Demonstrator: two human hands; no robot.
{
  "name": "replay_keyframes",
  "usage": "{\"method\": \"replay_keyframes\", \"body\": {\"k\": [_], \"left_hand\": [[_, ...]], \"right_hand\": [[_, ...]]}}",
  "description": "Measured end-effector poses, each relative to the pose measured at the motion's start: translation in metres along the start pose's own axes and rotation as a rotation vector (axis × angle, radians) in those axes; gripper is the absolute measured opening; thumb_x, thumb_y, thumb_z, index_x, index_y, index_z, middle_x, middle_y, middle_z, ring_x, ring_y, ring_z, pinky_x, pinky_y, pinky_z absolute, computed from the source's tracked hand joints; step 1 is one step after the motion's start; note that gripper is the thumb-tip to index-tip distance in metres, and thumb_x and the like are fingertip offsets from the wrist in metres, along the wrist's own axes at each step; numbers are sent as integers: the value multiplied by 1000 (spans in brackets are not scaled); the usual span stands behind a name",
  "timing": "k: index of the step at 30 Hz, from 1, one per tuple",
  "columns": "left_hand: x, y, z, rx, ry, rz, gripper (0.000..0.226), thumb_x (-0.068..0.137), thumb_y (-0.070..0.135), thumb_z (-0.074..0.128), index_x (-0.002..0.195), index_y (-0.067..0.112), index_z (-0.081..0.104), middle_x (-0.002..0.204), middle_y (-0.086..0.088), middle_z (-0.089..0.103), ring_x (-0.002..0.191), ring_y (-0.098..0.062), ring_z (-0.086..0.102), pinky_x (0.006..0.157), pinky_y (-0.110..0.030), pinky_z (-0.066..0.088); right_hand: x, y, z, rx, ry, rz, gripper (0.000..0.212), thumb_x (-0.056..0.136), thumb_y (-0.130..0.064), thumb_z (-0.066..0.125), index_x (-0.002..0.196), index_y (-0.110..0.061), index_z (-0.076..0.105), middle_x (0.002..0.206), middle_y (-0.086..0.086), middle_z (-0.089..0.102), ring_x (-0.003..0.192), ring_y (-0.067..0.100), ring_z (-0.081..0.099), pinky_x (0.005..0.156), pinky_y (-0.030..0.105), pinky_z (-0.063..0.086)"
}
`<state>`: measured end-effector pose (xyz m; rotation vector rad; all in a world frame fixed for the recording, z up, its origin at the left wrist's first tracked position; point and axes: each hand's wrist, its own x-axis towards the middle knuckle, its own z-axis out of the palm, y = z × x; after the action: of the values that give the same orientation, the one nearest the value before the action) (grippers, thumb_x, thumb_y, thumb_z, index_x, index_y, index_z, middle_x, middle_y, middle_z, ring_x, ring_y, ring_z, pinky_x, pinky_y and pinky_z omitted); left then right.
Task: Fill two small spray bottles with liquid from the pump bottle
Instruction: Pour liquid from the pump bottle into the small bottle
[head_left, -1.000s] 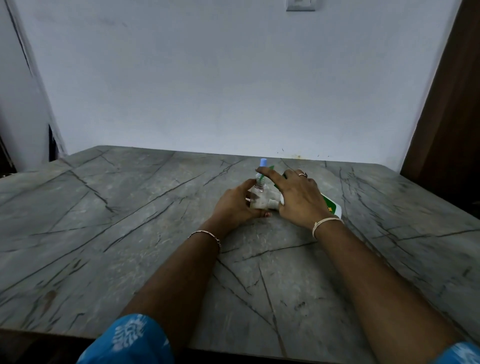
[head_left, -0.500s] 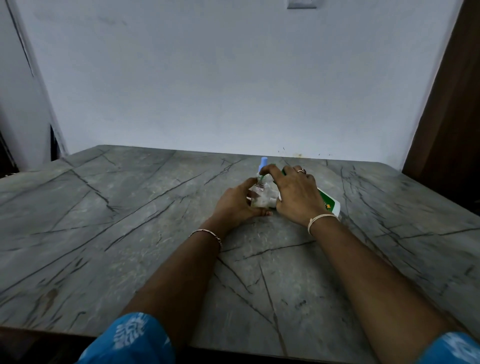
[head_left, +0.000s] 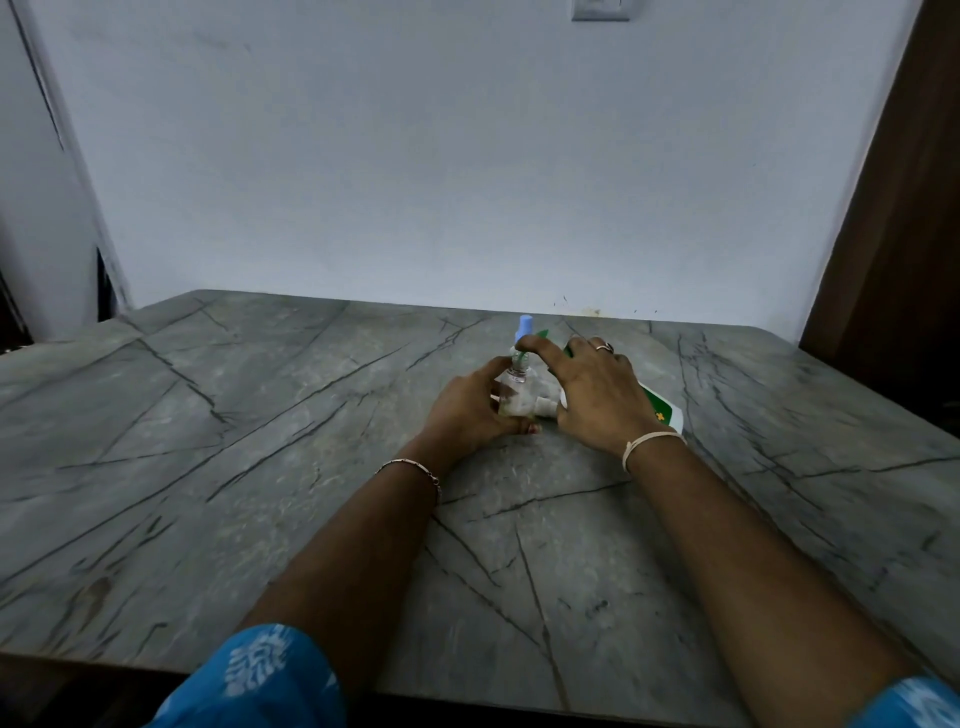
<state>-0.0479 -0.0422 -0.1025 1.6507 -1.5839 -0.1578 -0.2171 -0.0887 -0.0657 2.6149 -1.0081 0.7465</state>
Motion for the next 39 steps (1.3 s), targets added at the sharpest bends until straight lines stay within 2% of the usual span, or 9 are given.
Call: {"method": "replay_keyframes", "body": {"k": [5,10,14,19,22,27,31,39], "left_hand": [[0,1,-1,-3,-16,-3,90,59,41,87,137,30,43,109,2,68,89,-12,65,83,-30,54],[-1,2,-2,28,-12,-6,92,59,43,86,138,28,42,107,5,67,78,-4,59,72,-17,45],[0,1,-1,23,-7,-3,90,58,44,86,136,29,43,106,5,68,79,-5,60,74,-19,47],[-1,2,-2,19,-24,-1,90,59,44,86,136,30,42,105,7,67,84,-8,62,78,-23,51],[-1,3,-2,12,-11,12,86,59,42,87,133,29,45,100,9,65,79,-3,59,73,-17,47],[0,3,-1,6,-25,-2,89,59,42,87,136,28,44,110,3,68,88,-10,64,81,-26,53],[0,3,-2,25,-33,-10,89,59,44,86,135,30,43,109,6,67,80,-2,58,67,-11,43],[0,0,-1,25,-16,-3,87,59,44,86,134,31,44,105,8,67,76,-1,57,64,-7,39]], "right_hand": [[4,-1,0,26,0,10,77,78,-20,68,141,-36,26,112,8,55,113,31,49,94,46,42],[7,-4,3,27,17,14,75,76,-21,69,139,-31,29,113,8,56,112,31,49,92,45,42],[5,-1,4,1,26,3,80,78,-24,68,143,-38,24,112,10,55,111,32,49,91,45,42],[3,3,1,-7,-2,-10,91,81,-21,66,148,-46,9,109,9,54,109,30,49,91,45,42],[2,2,0,23,-6,-1,86,78,-20,68,144,-44,17,107,8,55,109,31,51,92,45,42],[6,0,1,35,6,5,78,76,-21,70,139,-37,27,109,7,56,110,31,49,92,44,41],[8,-2,3,24,20,12,75,75,-23,71,137,-33,30,111,7,56,111,30,49,93,44,41],[5,0,3,-14,31,-4,81,78,-24,69,143,-39,24,108,7,55,109,30,50,90,43,42]]}}
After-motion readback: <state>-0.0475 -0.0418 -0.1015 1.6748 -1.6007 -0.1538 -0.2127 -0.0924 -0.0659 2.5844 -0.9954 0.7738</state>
